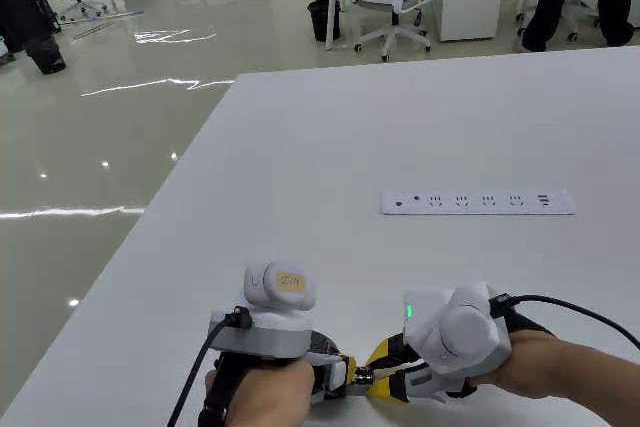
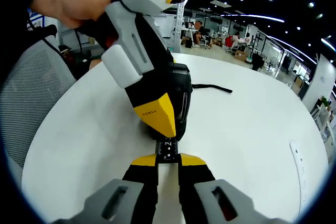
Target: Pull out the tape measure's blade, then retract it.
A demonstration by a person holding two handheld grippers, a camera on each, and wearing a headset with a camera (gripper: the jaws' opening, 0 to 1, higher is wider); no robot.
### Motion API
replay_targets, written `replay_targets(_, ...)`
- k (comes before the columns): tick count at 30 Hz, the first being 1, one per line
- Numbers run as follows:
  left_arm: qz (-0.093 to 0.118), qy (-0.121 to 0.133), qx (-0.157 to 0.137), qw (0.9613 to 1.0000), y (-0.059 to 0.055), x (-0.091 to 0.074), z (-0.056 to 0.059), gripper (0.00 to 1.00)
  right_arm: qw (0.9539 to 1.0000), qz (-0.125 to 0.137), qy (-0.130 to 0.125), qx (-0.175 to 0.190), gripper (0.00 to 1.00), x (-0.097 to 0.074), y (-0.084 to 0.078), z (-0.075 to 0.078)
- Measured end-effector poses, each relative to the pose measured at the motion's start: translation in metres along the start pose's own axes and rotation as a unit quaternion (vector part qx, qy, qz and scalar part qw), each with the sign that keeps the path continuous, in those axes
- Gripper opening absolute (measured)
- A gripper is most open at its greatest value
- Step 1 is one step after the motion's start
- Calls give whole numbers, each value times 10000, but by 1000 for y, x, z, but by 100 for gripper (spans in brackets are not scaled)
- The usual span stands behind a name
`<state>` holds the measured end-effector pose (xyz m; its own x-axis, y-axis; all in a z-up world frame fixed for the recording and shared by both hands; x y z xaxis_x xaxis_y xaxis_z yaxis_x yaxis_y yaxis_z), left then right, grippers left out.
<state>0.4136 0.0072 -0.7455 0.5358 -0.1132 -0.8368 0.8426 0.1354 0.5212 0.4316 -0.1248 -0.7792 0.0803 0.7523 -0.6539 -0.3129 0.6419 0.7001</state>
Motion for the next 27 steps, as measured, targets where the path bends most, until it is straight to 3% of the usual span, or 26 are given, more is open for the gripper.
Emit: replay_targets(27,-18,-119,-27,9999,0,-2,-2,59,10000,-11,-14,32,13,6,6,0)
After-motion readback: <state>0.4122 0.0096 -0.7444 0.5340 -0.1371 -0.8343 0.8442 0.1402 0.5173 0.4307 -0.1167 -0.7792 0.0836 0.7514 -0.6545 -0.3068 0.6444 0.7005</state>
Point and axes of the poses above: the centre of the closed fingertips' face, and the gripper's own axes: x roughly forward along the fingers, z roughly to its right, y roughly out of its top, the point moved 8 cm from there along -x, roughly backward along the fingers, and after that the axes turned 15 degrees about -x, right-handed, at the moved point
